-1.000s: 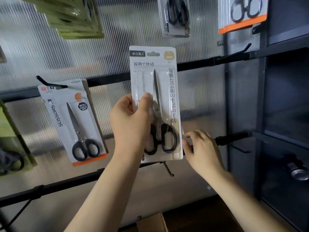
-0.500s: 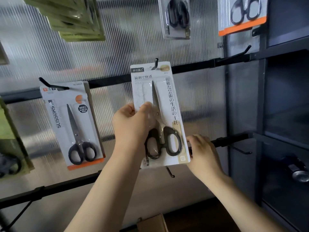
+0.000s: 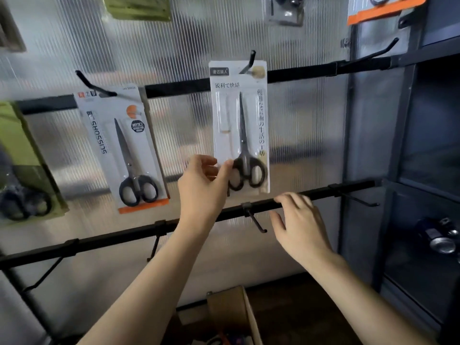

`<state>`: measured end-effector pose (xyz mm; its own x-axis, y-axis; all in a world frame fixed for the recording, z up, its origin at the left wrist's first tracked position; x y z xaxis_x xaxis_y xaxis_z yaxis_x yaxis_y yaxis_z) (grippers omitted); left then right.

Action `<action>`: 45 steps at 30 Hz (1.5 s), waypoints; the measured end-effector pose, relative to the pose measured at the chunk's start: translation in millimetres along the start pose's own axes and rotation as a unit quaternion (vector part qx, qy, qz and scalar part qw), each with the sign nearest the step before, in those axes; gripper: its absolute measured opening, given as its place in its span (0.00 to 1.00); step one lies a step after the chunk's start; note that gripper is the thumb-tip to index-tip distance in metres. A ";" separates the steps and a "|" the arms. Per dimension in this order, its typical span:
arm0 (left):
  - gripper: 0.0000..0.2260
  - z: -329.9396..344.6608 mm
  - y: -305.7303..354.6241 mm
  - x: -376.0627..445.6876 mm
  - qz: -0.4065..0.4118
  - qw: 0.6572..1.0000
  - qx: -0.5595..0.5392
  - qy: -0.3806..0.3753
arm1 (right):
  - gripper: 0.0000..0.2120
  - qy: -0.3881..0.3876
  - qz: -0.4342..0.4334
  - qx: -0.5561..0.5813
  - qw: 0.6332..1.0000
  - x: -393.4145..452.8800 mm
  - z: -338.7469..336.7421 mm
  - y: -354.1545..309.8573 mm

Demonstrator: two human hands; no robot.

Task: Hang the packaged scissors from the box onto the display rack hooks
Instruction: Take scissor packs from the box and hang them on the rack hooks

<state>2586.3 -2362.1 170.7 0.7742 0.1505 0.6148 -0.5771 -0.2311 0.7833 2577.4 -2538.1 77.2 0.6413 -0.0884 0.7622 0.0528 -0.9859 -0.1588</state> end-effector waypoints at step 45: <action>0.30 -87.5 -345.2 -215.4 -0.298 0.608 0.420 -0.604 | 0.12 -0.505 -0.180 0.054 0.842 -285.8 194.0 -119.3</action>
<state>2596.0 -2230.6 -224.0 0.7005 -0.2506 -0.6682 -0.1571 -0.9675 0.1983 2536.3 -2367.6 -243.5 0.8900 0.4333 -0.1419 0.4172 -0.8995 -0.1296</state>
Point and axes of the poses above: each hand's wrist, its own x-axis towards the middle knuckle, its own z-axis out of the palm, y = z × x, the point moved 5 cm from there along x, towards the middle knuckle, and after that the axes turned 8 degrees about -x, right-handed, at the moved point
